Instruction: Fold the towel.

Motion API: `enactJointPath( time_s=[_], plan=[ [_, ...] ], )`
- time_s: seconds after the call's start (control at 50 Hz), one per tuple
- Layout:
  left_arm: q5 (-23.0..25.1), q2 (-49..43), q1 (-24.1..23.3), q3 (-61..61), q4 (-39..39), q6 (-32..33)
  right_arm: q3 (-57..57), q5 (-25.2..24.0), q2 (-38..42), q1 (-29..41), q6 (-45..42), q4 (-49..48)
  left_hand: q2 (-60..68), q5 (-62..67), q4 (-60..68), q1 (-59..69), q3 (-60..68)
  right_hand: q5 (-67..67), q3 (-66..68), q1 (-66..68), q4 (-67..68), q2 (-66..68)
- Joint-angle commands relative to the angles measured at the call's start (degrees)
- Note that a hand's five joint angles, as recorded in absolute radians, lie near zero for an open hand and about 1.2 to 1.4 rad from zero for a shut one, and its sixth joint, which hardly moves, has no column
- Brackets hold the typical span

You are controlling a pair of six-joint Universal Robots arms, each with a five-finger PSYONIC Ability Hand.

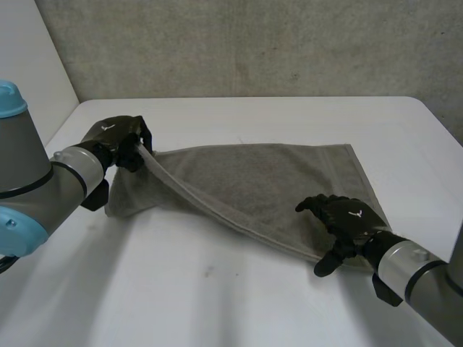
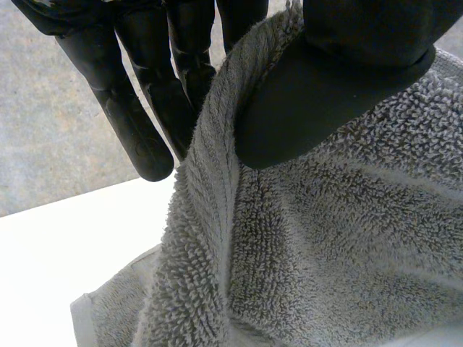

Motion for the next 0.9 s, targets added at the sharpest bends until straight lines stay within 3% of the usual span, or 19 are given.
enactJointPath(
  time_s=[0.02, 0.14, 0.36, 0.54, 0.58, 0.64, 0.66, 0.7, 0.86, 0.9],
  plan=[
    [-0.05, -0.75, 0.01, 0.74, 0.06, -0.06, -0.73, 3.23, 4.15, -0.23, -1.16, -1.68, 10.23, 10.84, 10.23, 11.12, 10.22, 16.49, 16.27, 13.86, 16.30, 16.42],
    [-0.05, -0.93, 0.10, 0.83, 0.06, -0.06, -0.47, 3.49, 3.89, -1.37, -5.11, -2.91, 10.23, 10.84, 10.23, 11.12, 10.22, 30.48, 30.26, 27.86, 30.30, 30.41],
    [-0.05, -1.28, 0.19, 0.48, -0.03, -0.06, 1.37, 2.87, 3.71, -14.02, -15.12, -3.00, 10.23, 10.84, 10.23, 11.12, 10.22, 33.19, 32.97, 30.57, 33.01, 33.12],
    [-0.32, -1.28, 0.36, 0.03, -0.12, 0.03, 2.17, 2.61, 2.92, -17.64, -18.48, -1.16, 10.23, 10.84, 10.23, 11.12, 10.22, 34.88, 34.66, 32.25, 34.69, 34.81],
    [-0.58, -1.28, 0.36, 0.03, -0.12, 0.03, 2.43, 1.39, 2.31, -17.99, -18.48, -0.20, 10.23, 10.84, 10.23, 11.12, 10.22, 47.43, 47.20, 44.80, 47.24, 47.36],
    [-1.11, -1.28, 0.36, -0.05, -0.21, 0.03, 2.61, 0.59, 1.96, -18.25, -18.57, 0.16, 10.23, 10.84, 10.23, 11.12, 10.22, 55.23, 55.01, 52.61, 55.05, 55.16],
    [-1.28, -1.20, 0.36, -0.23, -0.29, 0.03, 2.69, -0.11, 1.78, -18.60, -18.57, 0.16, 10.23, 10.84, 10.23, 11.12, 10.22, 64.33, 64.11, 61.71, 64.15, 64.26],
    [-1.46, -1.20, 0.54, -0.58, -0.56, 0.03, 2.70, -0.82, 1.16, -18.87, -18.57, 0.16, 10.23, 10.84, 10.23, 11.12, 10.22, 64.42, 64.20, 61.80, 64.24, 64.35],
    [-1.46, 1.09, 1.15, -5.50, -3.37, 0.21, 2.34, -4.07, -8.42, -20.28, -18.74, 1.48, 10.23, 10.84, 10.23, 11.12, 10.22, 64.42, 64.20, 61.80, 64.24, 64.35],
    [-1.46, 4.24, 1.33, -9.79, -5.12, 0.64, 1.29, -4.94, -12.53, -20.54, -20.05, 6.11, 10.23, 10.84, 10.23, 11.12, 10.22, 64.42, 64.20, 61.80, 64.24, 64.35]
  ],
)
